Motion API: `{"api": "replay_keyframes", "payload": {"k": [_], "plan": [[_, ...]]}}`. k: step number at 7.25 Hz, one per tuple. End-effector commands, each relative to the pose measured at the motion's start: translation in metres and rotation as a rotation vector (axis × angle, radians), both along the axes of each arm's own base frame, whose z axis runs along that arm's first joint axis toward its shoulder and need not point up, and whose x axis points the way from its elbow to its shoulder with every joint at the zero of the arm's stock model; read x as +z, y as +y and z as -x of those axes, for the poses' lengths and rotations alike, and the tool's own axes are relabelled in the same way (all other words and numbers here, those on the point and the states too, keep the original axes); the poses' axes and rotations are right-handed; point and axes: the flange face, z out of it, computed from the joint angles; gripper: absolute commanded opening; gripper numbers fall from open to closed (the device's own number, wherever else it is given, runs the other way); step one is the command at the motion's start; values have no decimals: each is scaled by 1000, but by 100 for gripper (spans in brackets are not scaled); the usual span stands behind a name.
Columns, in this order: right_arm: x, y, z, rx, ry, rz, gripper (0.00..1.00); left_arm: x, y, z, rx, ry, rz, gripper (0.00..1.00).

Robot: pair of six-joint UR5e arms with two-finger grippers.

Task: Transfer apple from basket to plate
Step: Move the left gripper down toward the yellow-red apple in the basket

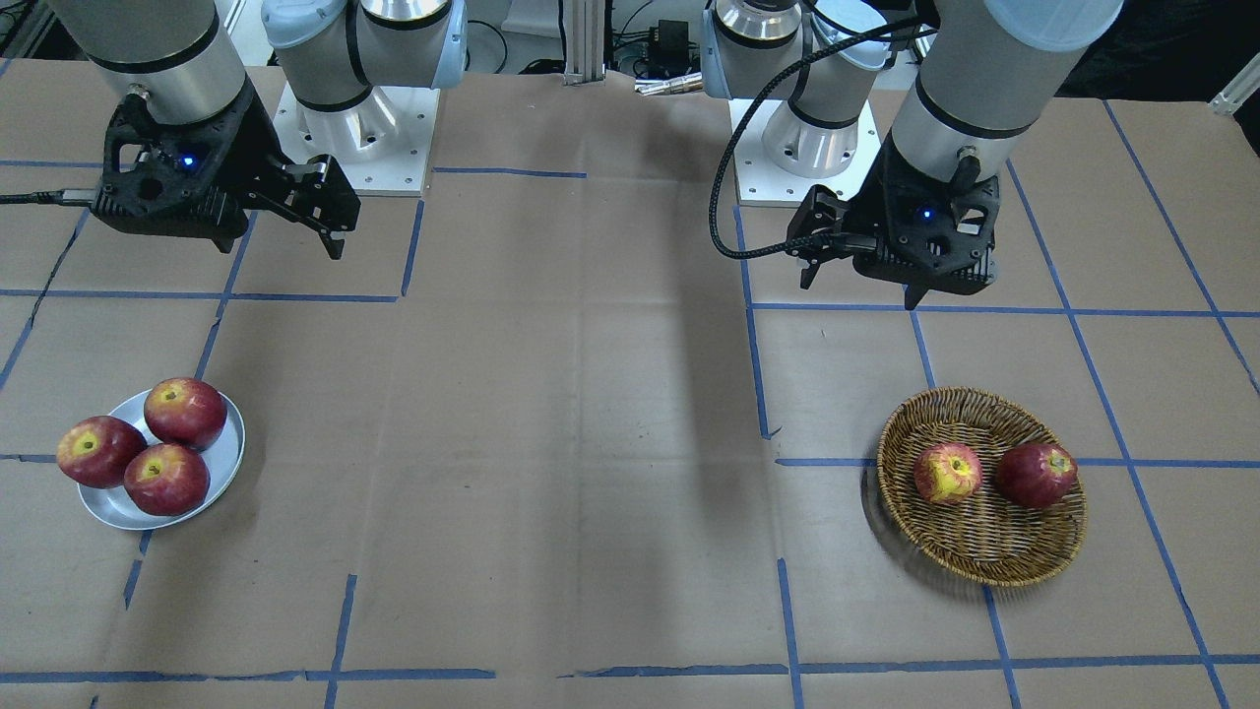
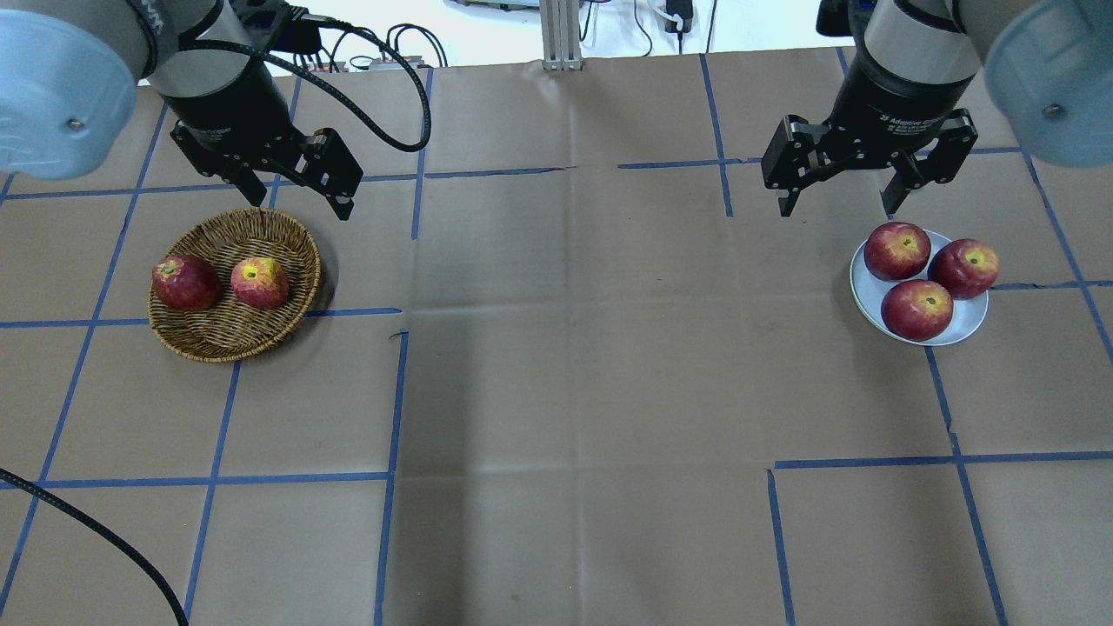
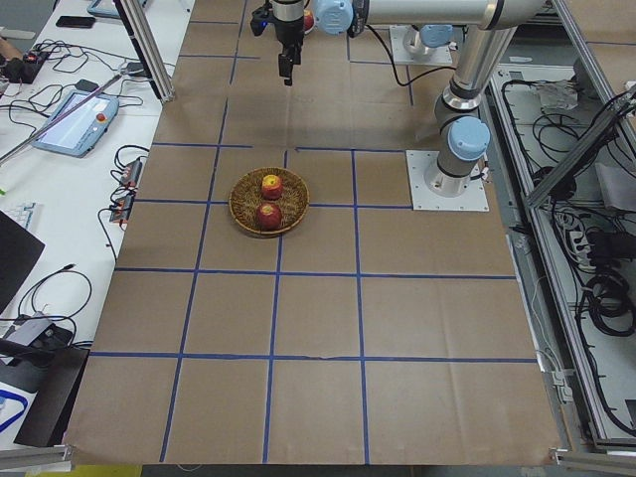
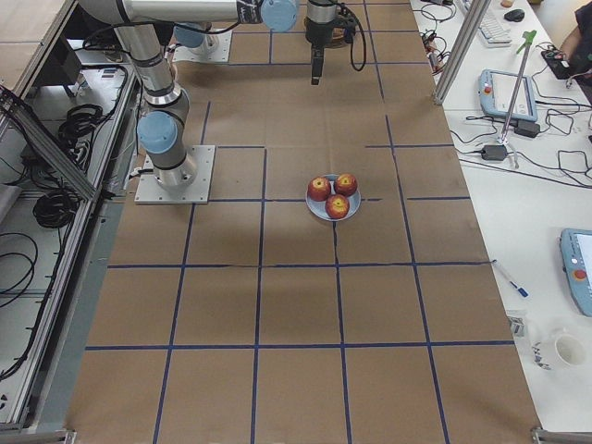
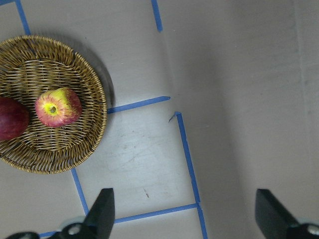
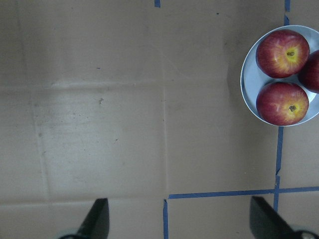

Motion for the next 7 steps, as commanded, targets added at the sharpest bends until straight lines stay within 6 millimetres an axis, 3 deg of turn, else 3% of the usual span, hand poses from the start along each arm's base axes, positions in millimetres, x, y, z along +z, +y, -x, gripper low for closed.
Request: {"api": "replay_keyframes", "payload": {"k": [1,7], "plan": [[0,-1,0,2,1,4,100,-5,-5,0,-1,-5,-8,99],[0,-1,1,0,0,9,100,1,0,-11,5,-7,10,99]]}}
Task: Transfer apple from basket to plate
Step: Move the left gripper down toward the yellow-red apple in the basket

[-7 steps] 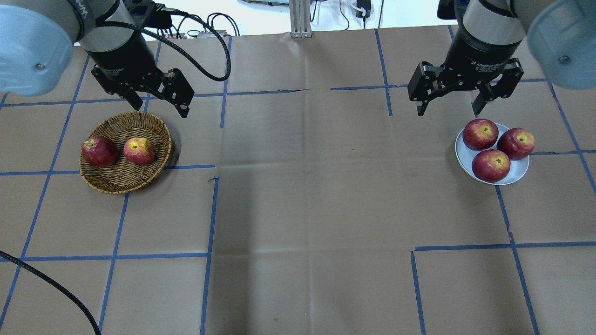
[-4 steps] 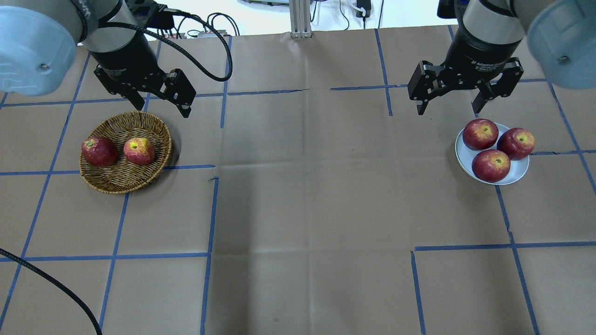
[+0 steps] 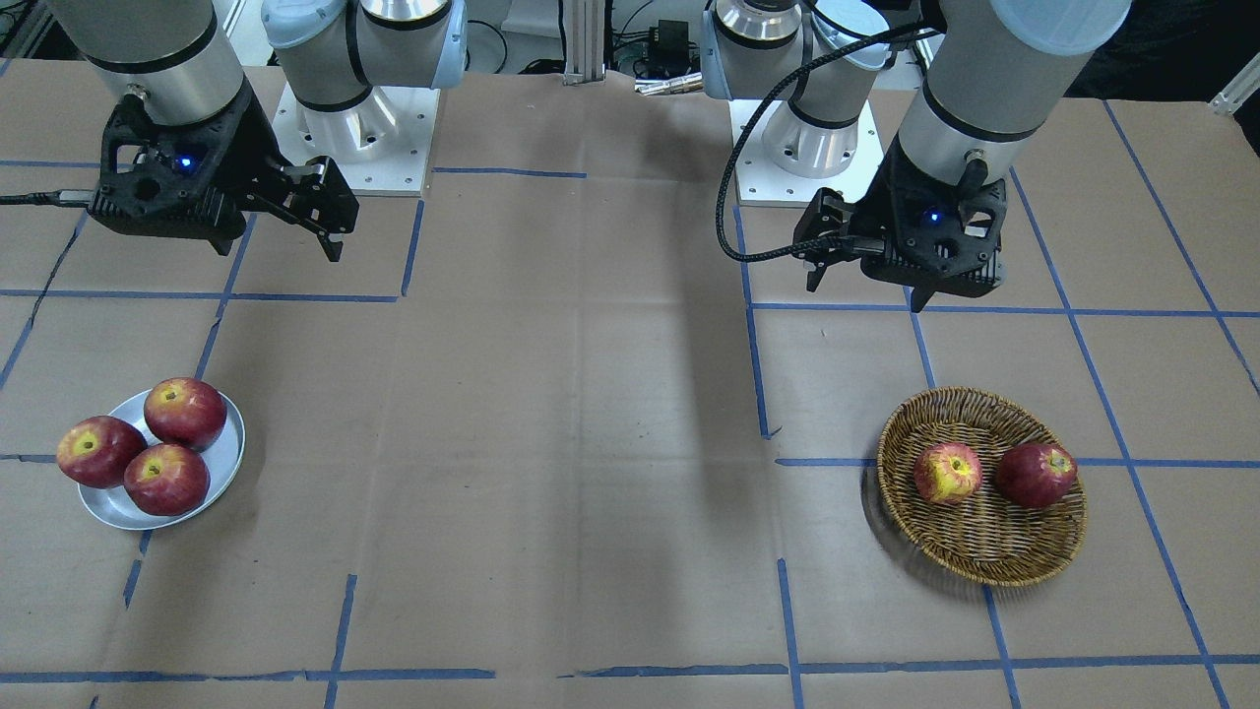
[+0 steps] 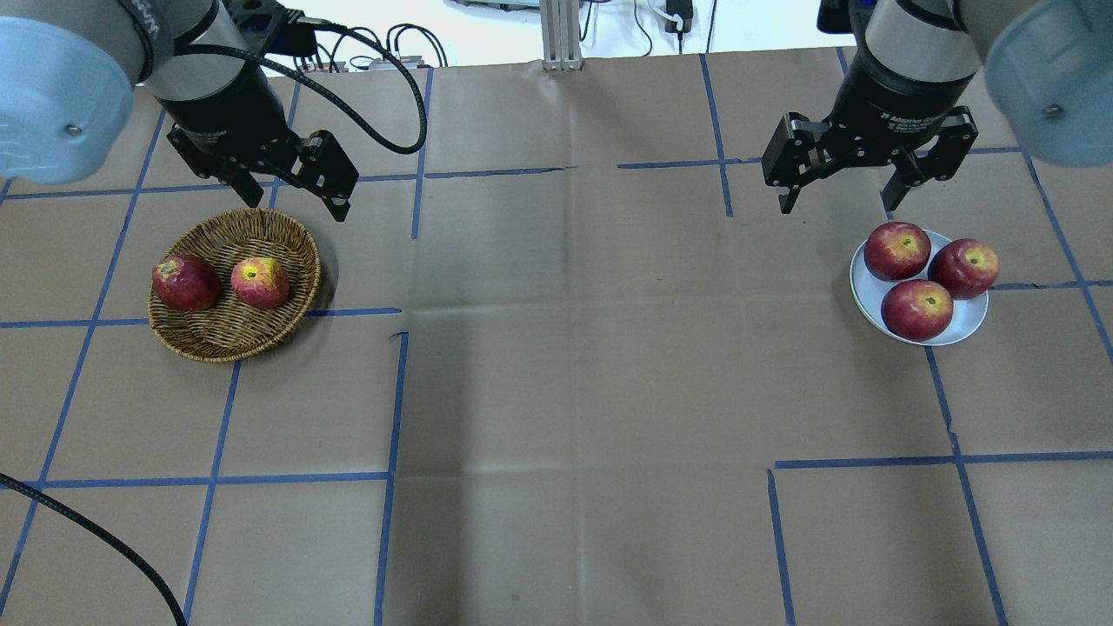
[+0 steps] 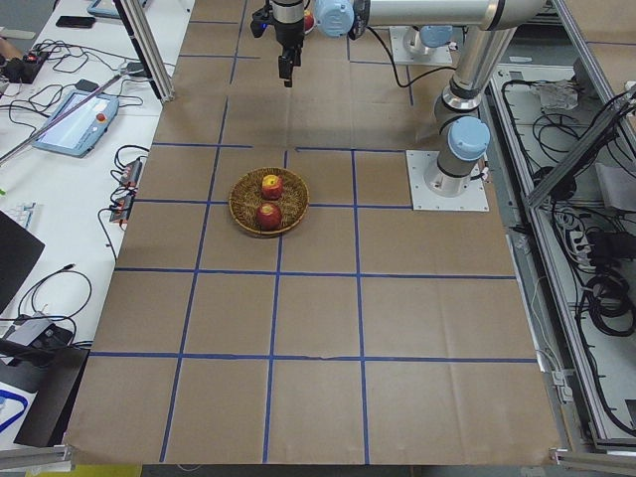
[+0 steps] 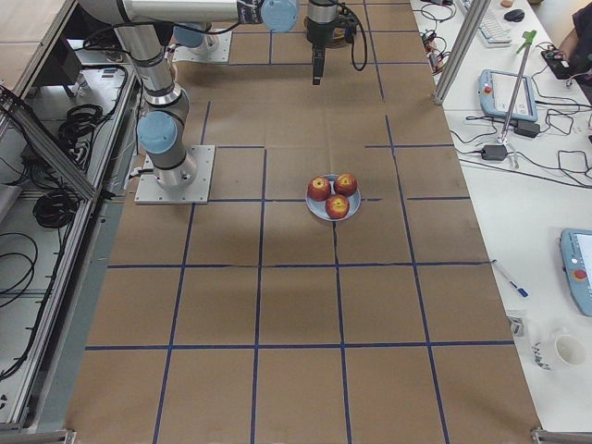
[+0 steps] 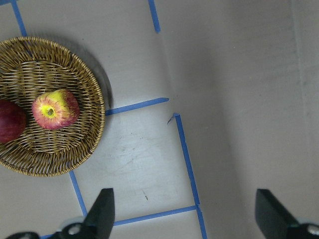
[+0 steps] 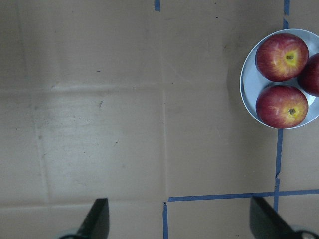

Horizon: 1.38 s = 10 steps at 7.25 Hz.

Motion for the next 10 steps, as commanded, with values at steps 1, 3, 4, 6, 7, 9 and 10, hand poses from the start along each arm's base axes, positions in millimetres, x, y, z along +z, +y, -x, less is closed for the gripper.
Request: {"api": "replay_keyframes", "payload": {"k": [1,3,4,6,7,9,10], "plan": [[0,0,0,-2,0,-1,100,1,1,-2,0,-1,2,99],[0,0,0,-2,0,-1,100,2,1,-3,3,0,5,99],[0,0,0,-3,0,1,100,3,-1,-5,9,1,24,99],[0,0,0,-5,0,-1,100,-3,-8,-26,6,3,12,99],[0,0,0,-5,0,-1,100,-12,-14,-59,-30,6,-4,99],[0,0,0,-5,0,-1,100,-65,-33,-122,-8,7,11,99],[0,0,0,-5,0,-1,100,-103,-49,-154,12,-2,42,99]]}}
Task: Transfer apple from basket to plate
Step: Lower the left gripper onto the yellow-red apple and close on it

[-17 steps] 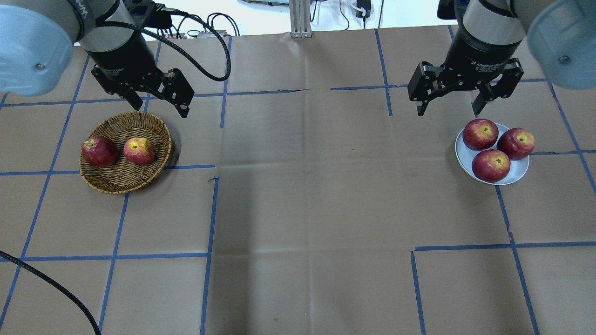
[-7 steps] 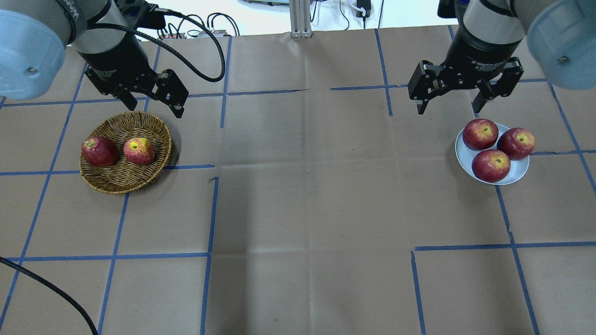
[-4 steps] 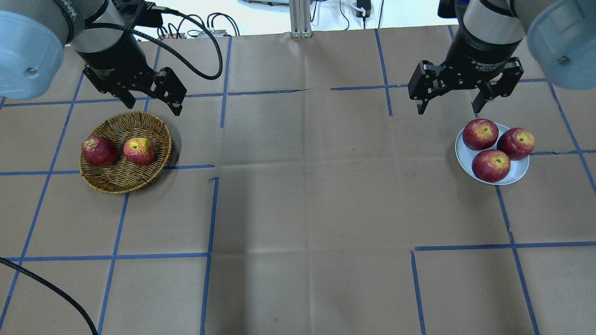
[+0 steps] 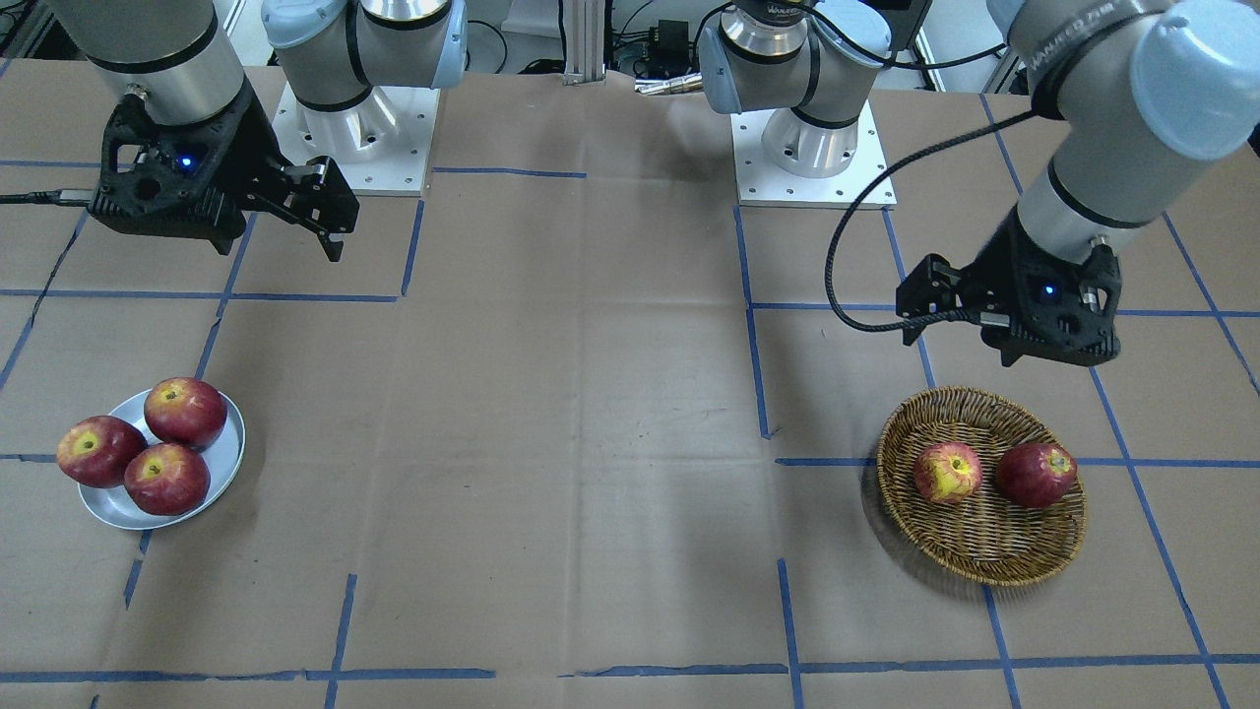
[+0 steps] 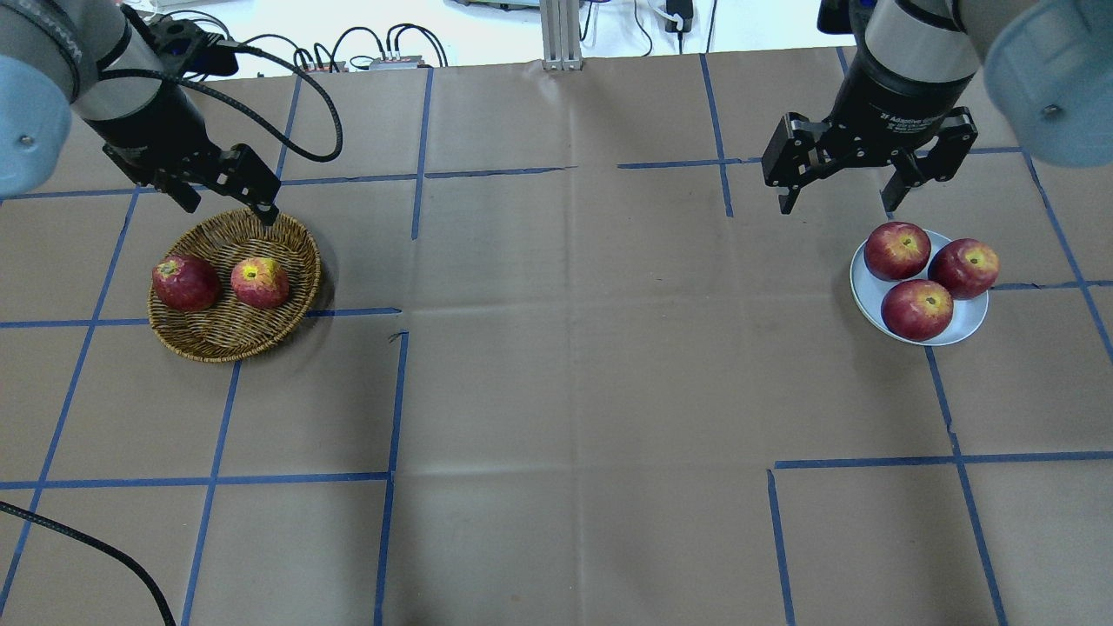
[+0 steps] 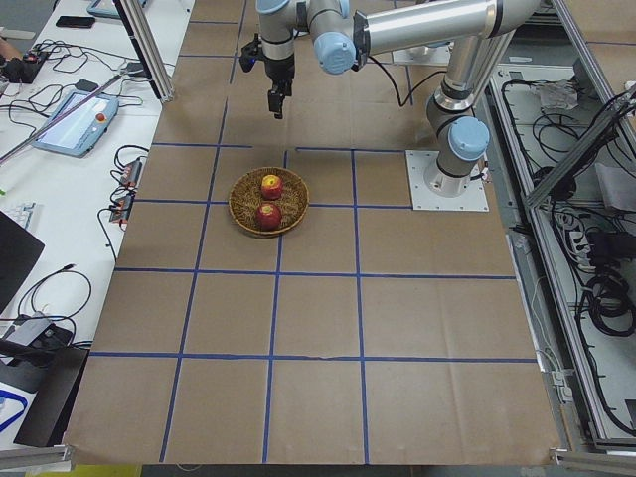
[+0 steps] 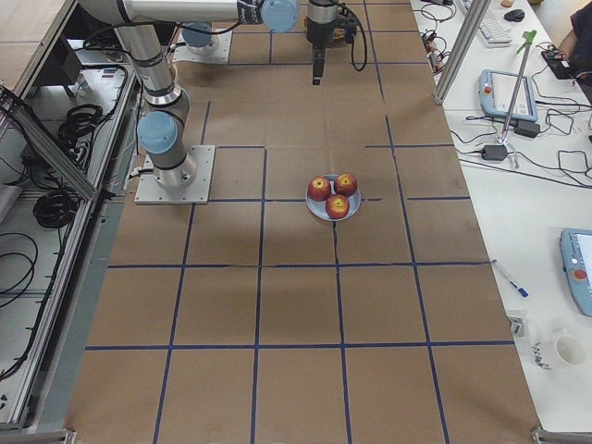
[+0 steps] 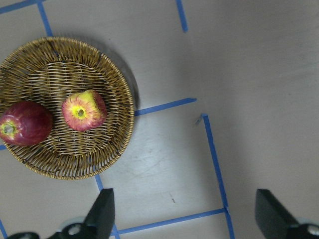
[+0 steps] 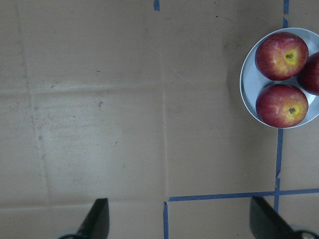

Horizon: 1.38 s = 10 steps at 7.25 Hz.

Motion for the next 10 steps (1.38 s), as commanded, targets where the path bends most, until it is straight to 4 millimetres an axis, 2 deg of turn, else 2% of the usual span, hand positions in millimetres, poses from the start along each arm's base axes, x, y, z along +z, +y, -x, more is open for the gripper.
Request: {"api": "replay_keyframes", "payload": {"k": [1,3,4,6,8,10], "plan": [[0,0,0,1,-2,2,100,-70,-26,-54,32,0,15,99],[0,0,0,2,0,2,100,-120,-39,-62,41,17,-63,99],[0,0,0,0,0,0,100,-132,-41,-64,50,18,-74,98],[0,0,0,0,0,2,100,-166,-47,-93,110,31,-105,96],[0,0,0,0,-2,2,100,-194,-57,-99,148,26,-99,96],[0,0,0,0,0,2,100,-201,-58,-96,201,34,-108,96]]}}
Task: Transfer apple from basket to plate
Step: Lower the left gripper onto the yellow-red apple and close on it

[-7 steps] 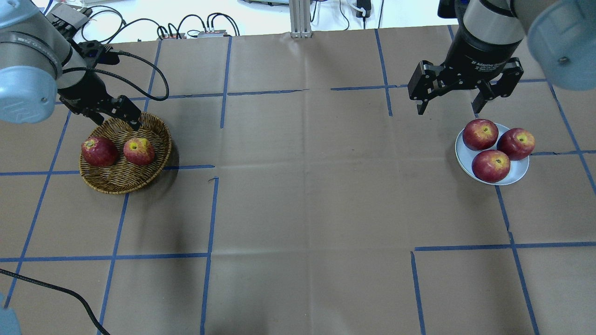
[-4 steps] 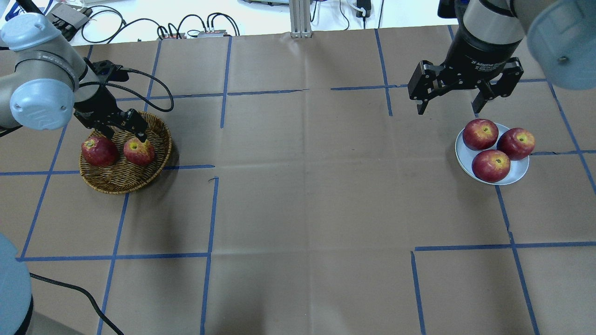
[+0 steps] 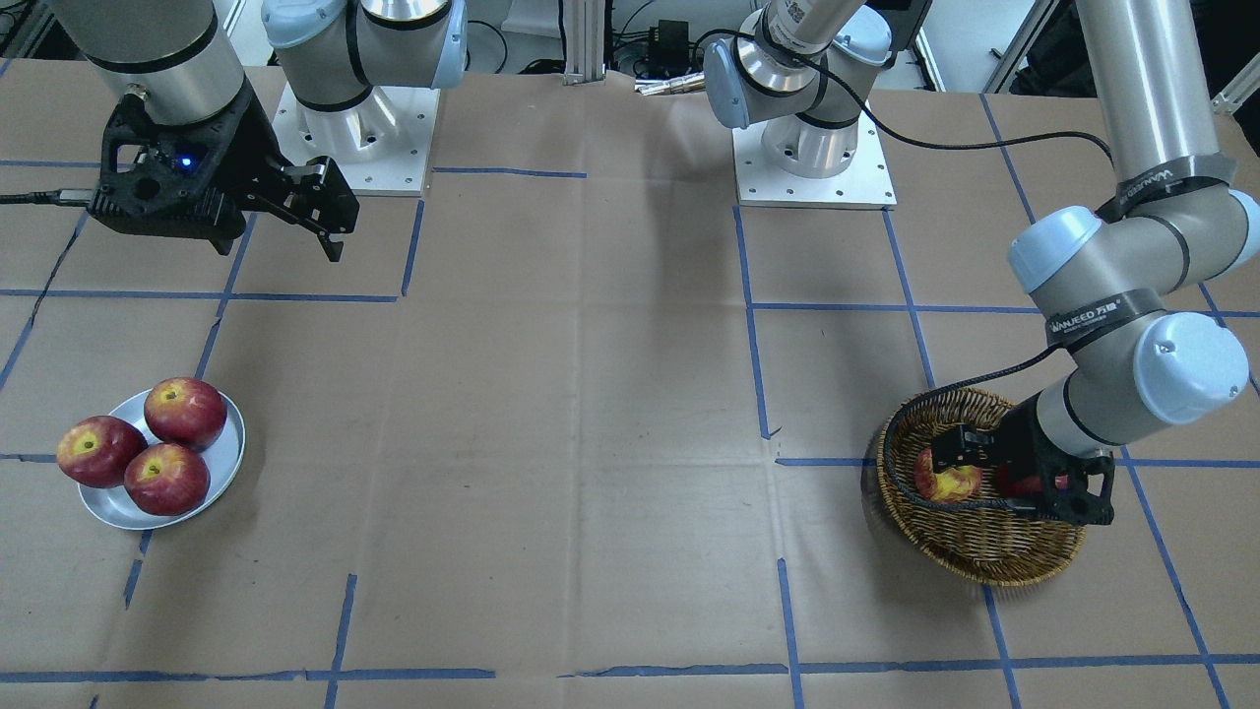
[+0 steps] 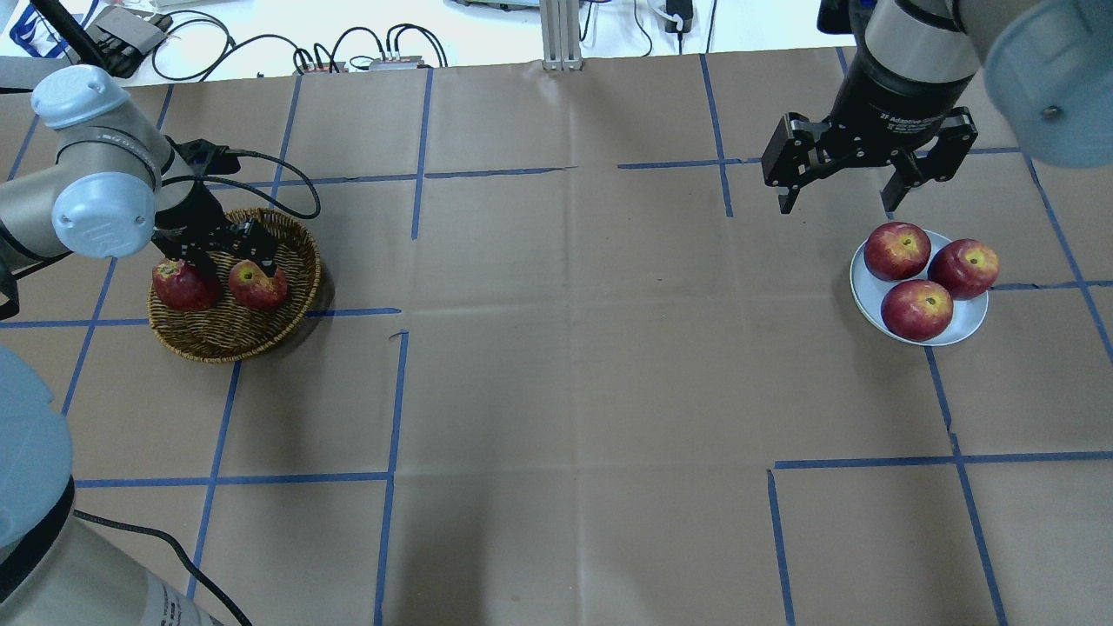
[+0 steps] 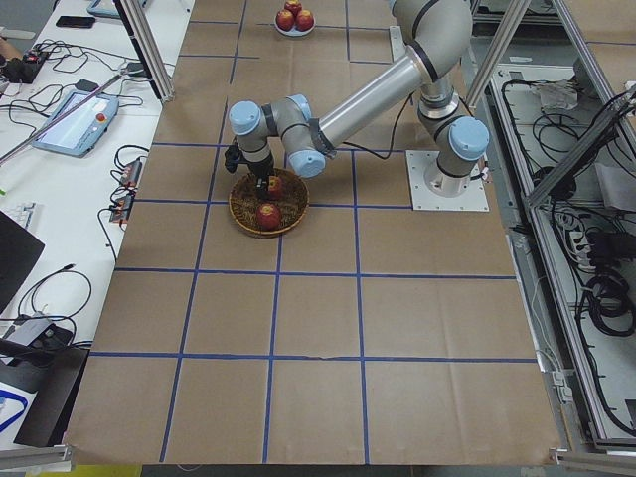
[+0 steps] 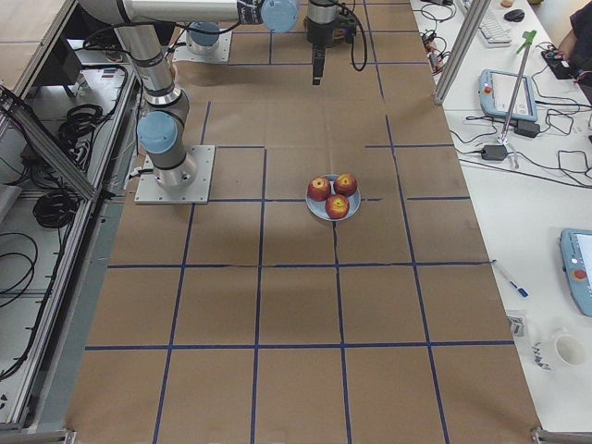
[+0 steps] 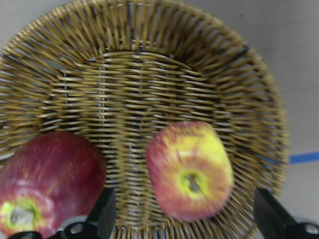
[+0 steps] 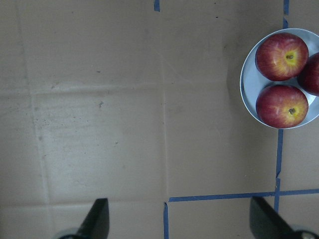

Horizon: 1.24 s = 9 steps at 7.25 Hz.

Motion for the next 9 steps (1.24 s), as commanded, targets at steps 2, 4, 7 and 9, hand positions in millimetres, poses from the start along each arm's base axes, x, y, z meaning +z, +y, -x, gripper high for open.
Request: {"api": "replay_keyframes", "payload": {"k": [2,4,7,9], "plan": [[0,0,0,0,0,0,100,-11,-1,9,59,5,-18,79],[0,0,0,0,0,0,100,-9,2,15,52,-1,-29,45],[0,0,0,0,-1,0,100,71,3,83,16,-28,22,38],[0,0,-1,2,-1,2,100,83,16,187,45,-39,21,38]]}}
